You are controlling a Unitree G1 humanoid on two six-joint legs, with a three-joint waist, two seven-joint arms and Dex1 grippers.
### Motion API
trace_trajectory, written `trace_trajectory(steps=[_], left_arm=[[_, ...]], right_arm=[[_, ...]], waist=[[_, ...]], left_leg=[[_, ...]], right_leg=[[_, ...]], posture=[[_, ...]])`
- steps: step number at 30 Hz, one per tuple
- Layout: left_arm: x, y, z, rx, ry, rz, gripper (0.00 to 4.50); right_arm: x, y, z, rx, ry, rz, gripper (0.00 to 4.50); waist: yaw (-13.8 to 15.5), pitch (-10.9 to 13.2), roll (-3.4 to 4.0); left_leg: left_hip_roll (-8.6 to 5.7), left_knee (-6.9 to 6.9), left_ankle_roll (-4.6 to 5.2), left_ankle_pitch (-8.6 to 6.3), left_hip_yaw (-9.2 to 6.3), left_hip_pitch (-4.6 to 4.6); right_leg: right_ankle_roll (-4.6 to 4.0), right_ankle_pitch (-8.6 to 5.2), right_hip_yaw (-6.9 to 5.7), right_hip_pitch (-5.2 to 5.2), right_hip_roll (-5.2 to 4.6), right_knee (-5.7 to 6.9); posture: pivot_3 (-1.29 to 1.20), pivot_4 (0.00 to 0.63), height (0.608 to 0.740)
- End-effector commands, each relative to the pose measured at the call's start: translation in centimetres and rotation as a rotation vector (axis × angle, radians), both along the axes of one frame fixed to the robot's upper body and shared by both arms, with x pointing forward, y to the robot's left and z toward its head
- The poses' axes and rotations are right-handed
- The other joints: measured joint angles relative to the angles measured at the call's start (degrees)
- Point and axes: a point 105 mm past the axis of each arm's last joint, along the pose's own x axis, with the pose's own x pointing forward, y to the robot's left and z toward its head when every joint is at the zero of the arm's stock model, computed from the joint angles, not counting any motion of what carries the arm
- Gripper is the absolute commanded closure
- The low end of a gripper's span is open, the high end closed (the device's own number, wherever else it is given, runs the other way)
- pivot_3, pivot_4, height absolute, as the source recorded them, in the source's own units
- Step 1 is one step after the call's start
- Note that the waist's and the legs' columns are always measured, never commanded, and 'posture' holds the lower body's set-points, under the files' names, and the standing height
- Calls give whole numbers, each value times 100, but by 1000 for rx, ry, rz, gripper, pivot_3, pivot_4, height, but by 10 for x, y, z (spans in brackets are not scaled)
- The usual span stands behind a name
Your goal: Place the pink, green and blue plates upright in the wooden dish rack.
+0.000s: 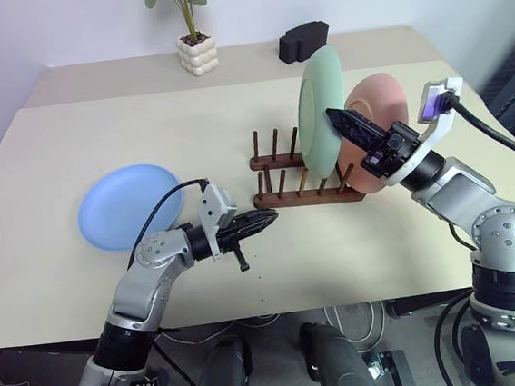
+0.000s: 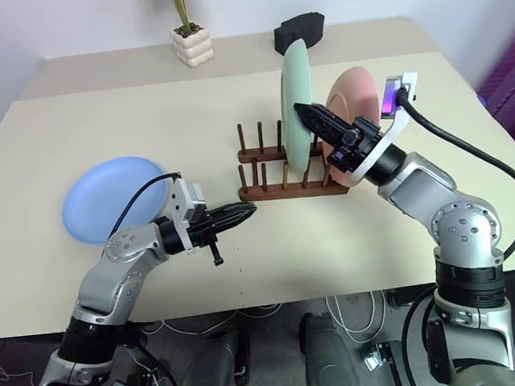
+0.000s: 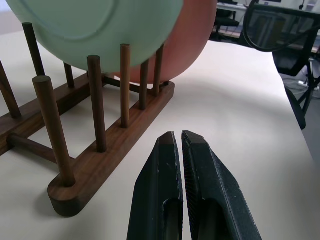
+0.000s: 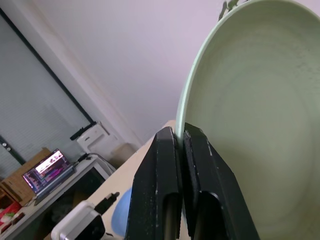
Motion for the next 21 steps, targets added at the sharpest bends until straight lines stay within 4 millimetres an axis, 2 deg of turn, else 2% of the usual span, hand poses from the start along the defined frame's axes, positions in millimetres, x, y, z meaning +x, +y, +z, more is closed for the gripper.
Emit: trace_trajectory(steps=[1, 8, 17, 21], left_arm=[[-3, -2, 11, -13, -55, -14, 4338], [-3, -3, 10, -11, -54, -18, 4338], [-3, -3, 11, -12, -53, -18, 4338], [-1, -1, 12, -11, -63, -3, 4338]], right_arm=[[-4, 2, 11, 16, -40, 14, 3520], [-3, 3, 19, -27, -85, -13, 47], [-12, 6, 43, -159, -240, -27, 47], [-13, 5, 54, -306, -361, -61, 47]], waist=[[0, 0, 0], [-3, 0, 0], [-1, 0, 0], [0, 0, 0]], left_leg=[[0, 0, 0, 0, 0, 0], [0, 0, 0, 0, 0, -2], [0, 0, 0, 0, -1, -10], [-1, 0, 0, 0, 0, -12]], right_leg=[[0, 0, 0, 0, 0, 0], [0, 0, 0, -2, 0, -1], [0, 0, -2, -7, 0, -3], [0, 0, -3, -9, -1, -4]], posture=[[0, 150, 736], [0, 150, 736], [0, 150, 736], [0, 150, 736]])
